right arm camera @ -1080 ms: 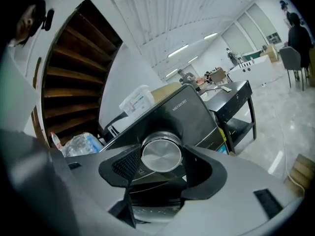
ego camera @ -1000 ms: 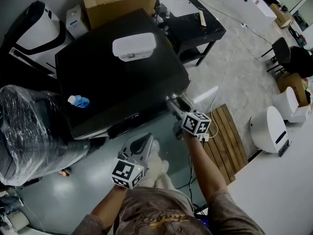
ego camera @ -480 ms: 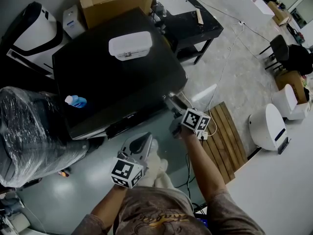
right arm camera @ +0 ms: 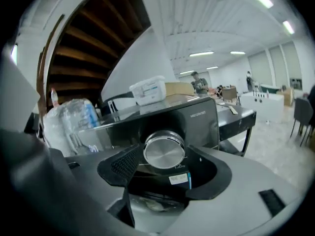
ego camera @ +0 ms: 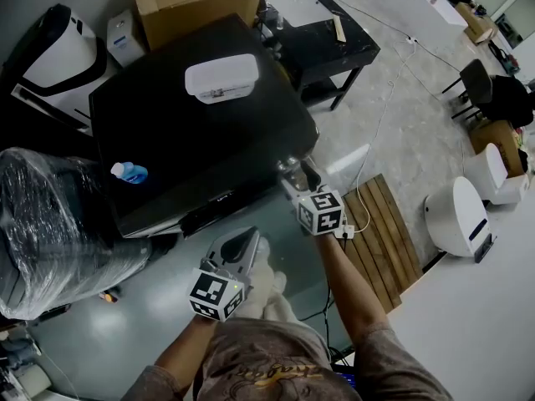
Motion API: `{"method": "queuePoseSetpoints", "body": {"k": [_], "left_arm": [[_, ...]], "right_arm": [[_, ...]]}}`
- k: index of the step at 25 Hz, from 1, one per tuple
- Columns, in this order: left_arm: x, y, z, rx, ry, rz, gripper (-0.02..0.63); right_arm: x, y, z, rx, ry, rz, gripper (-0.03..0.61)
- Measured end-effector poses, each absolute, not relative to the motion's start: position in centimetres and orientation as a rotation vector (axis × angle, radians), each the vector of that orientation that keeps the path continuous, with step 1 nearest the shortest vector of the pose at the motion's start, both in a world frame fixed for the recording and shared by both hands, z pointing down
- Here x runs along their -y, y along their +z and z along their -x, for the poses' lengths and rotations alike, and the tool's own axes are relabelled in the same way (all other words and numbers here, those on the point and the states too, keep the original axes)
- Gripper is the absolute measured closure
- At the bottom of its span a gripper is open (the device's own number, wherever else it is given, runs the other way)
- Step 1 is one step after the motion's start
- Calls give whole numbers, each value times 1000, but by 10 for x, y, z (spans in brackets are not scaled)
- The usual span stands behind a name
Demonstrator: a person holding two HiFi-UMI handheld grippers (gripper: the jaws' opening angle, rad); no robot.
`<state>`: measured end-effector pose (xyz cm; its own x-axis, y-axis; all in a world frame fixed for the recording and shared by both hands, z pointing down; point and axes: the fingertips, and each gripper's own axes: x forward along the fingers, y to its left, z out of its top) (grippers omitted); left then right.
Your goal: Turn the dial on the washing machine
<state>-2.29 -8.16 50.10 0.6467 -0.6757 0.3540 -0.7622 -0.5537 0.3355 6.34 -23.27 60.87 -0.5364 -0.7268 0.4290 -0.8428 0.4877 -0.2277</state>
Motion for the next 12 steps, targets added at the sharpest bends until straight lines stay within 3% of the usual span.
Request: {"method": "queuePoseSetpoints", "body": {"k": [5,12], "left_arm": [[81,503,25,1129,259,-2397,621],[82,504,26,1139,263,-2401,621]], "right_arm": [[230,614,-57,2355,326,-1258,308],[232,614,-59,2365,328,-1275,318]]}}
